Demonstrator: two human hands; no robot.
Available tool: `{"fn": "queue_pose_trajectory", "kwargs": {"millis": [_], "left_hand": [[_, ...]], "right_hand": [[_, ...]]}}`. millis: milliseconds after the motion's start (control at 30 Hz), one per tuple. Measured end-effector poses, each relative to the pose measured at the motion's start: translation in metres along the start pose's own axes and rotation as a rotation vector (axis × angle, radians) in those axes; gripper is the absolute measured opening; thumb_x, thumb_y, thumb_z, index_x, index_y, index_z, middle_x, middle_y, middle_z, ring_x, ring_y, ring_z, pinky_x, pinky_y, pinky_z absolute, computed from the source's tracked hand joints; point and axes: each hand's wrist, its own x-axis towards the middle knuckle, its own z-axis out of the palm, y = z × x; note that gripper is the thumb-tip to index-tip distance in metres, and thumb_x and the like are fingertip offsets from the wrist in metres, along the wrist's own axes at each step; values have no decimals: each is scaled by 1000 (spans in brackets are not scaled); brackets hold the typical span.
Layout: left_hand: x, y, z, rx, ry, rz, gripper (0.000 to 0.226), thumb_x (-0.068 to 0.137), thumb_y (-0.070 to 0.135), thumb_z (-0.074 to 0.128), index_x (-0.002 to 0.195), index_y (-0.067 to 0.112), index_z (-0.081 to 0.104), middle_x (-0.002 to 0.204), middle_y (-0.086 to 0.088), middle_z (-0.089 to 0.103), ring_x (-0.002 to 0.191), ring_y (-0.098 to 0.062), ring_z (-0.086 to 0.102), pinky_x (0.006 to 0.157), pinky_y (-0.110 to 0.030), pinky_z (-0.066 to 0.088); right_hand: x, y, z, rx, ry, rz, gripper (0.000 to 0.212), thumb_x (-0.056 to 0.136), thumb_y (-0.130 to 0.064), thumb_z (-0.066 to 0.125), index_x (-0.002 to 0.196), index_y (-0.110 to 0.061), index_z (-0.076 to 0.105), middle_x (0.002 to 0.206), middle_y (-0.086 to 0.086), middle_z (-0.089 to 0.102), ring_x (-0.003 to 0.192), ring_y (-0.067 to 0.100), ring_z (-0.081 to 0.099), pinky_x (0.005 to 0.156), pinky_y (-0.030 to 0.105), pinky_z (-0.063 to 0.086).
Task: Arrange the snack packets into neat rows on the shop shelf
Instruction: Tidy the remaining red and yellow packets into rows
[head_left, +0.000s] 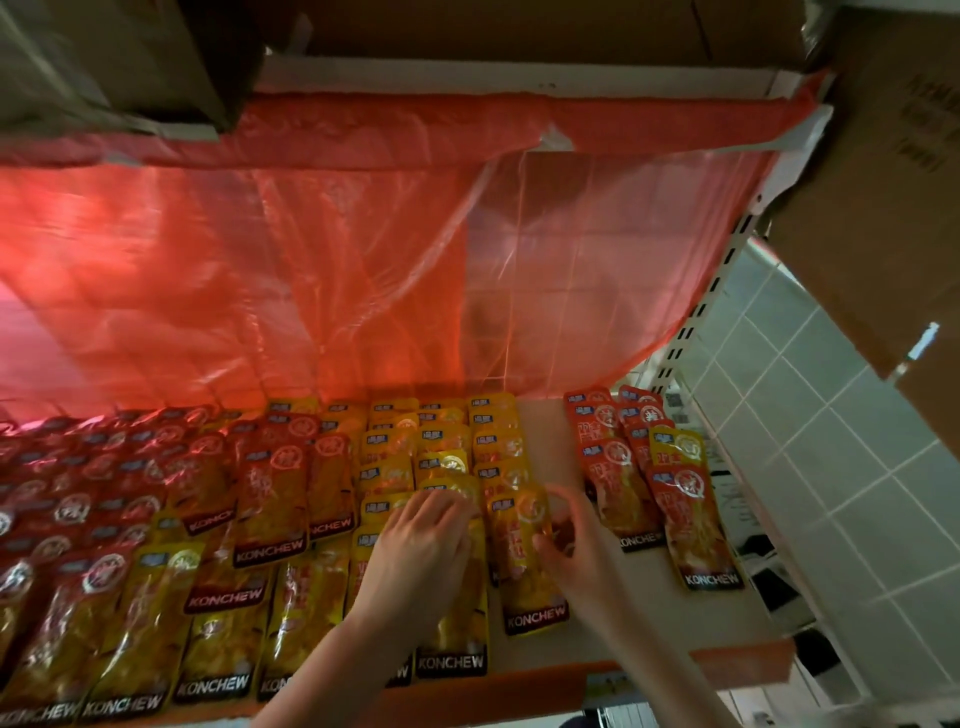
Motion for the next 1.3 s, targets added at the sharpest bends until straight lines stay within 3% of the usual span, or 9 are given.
{"fn": "queue_pose_trajectory", "kwargs": {"millis": [100,200,267,467,600,733,900,1100,1300], "left_hand": [[-5,-5,2,39,-23,5,42,65,16,82,104,19,67,101,6,67,93,-13,65,78,-30,54],[-10,-9,5,68,-62,27,41,66,24,82,104,22,67,106,7,65,96,-13,64,80,-32,53],[-13,-12,5,87,-93,45,45,65,32,82,106,25,65,111,7,63,99,-15,63,81,-33,53],[-18,-17,0,152,-162,135,77,50,54,83,116,26,54,120,3,59,108,-19,60,84,-37,53],[-19,-19,-1,185,-174,170,87,42,58,83,117,25,53,122,1,59,109,-20,60,85,-37,51],[-20,-19,1,178,-158,158,86,44,59,83,118,25,54,124,3,58,111,-19,58,86,-36,51],[-21,-21,3,153,-137,142,76,54,54,80,119,25,55,127,2,56,114,-20,56,88,-38,50],[-20,-26,4,95,-124,97,42,80,46,55,117,26,54,124,3,55,115,-20,54,88,-38,50],[-15,-20,3,135,-123,93,48,70,37,76,112,24,60,116,2,59,110,-21,58,82,-38,53]], "right_hand": [[-4,6,7,-107,25,-37,34,83,4,61,115,-1,52,83,1,51,64,-1,53,58,5,39],[-10,12,11,-239,42,-77,38,80,-24,57,114,-8,58,96,-1,52,75,5,52,64,14,44],[-15,12,13,-323,52,-122,35,78,-24,57,112,-15,57,94,-3,49,77,12,52,62,19,42],[-24,4,12,-473,73,-195,21,82,-33,46,98,-19,49,94,-2,50,80,8,44,65,9,33],[-24,6,12,-470,69,-236,29,88,-35,46,109,-16,55,107,-2,51,92,13,50,74,24,44],[-26,8,12,-501,16,-225,38,87,-39,47,119,-19,53,118,-2,47,101,15,48,82,33,47],[-27,4,8,-608,-40,-210,46,84,-47,47,123,-23,51,121,-2,45,104,16,47,83,29,42],[-26,-1,7,-530,46,-233,32,91,-42,46,112,-21,56,108,-3,51,96,13,47,78,29,46],[-25,1,9,-522,50,-229,33,91,-41,45,118,-23,51,113,-4,51,98,12,48,80,27,44]]}}
